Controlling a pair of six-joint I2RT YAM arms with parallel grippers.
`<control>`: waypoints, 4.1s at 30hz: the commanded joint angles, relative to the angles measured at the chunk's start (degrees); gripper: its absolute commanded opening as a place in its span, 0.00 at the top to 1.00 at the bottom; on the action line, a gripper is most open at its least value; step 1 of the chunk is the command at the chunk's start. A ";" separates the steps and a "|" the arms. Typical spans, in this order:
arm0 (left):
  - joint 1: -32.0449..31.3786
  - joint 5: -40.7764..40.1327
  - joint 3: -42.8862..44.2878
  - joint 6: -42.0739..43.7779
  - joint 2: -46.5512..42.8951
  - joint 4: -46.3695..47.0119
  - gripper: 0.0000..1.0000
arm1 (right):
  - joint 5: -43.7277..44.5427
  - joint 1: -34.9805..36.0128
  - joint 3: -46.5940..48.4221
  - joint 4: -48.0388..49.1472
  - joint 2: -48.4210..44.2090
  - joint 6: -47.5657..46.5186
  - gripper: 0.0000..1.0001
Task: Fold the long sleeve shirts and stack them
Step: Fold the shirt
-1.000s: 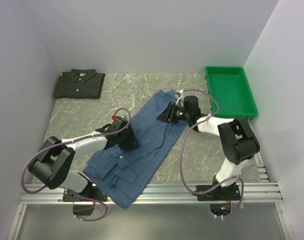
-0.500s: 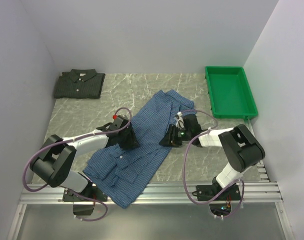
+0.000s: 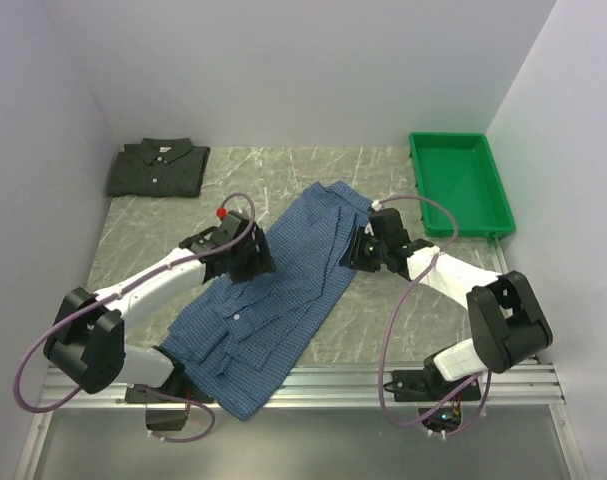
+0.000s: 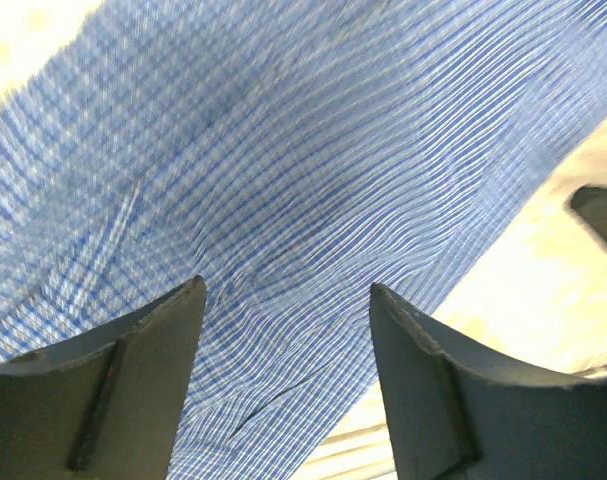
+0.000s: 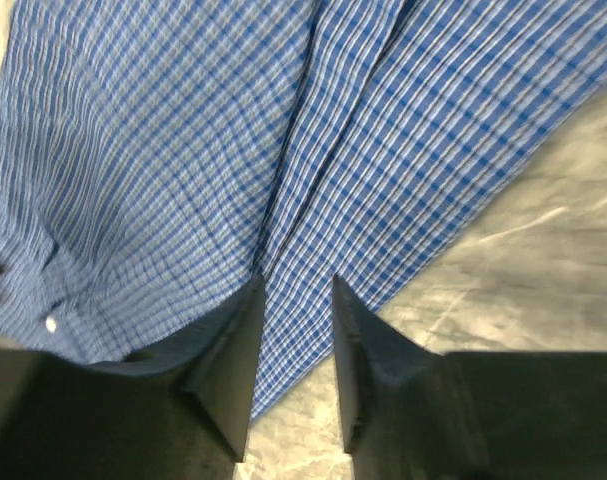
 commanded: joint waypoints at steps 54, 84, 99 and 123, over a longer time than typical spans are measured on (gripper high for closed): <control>2.37 -4.06 8.20 -0.18 1.09 -0.92 0.30 | 11.07 6.92 22.41 -18.49 7.40 -3.41 0.52; -4.22 16.33 0.60 -6.50 17.34 13.32 0.68 | 16.86 1.13 37.83 -21.54 30.59 -12.09 0.55; -6.08 2.17 -6.92 -9.49 -10.08 -2.34 0.14 | 13.09 0.16 7.55 -23.67 -4.97 -4.81 0.36; -6.17 10.17 -8.86 -6.33 7.32 7.33 0.60 | 4.04 -2.56 -12.33 -15.76 -13.09 2.32 0.52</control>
